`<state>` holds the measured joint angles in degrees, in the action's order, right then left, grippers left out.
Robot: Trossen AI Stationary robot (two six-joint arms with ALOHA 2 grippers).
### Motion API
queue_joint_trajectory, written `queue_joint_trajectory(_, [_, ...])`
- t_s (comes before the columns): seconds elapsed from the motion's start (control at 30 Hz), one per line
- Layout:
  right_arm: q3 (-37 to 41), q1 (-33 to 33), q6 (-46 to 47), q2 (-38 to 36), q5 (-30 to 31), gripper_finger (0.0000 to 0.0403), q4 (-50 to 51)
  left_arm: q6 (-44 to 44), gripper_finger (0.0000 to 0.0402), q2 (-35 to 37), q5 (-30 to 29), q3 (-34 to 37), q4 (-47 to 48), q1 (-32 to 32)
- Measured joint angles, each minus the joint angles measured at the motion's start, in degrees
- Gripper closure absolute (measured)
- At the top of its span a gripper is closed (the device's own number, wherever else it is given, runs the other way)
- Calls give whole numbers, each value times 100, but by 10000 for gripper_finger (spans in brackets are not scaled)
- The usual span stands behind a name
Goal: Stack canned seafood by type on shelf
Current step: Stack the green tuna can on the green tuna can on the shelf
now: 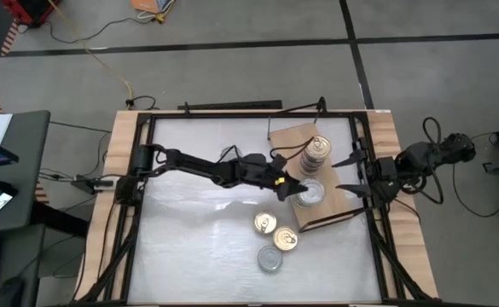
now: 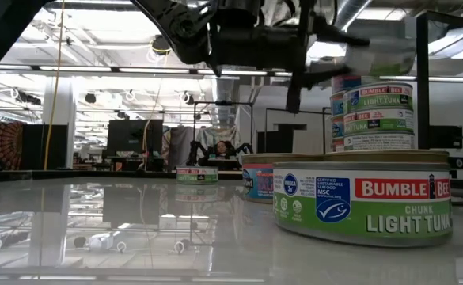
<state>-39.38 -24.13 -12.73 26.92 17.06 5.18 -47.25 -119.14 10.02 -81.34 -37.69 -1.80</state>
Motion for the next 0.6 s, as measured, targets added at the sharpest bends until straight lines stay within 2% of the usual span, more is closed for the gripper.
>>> queue_joint_trajectory(0.6, [0,21,-83,0,0,131,-40,-706,254,-2,-100,0,360,-78])
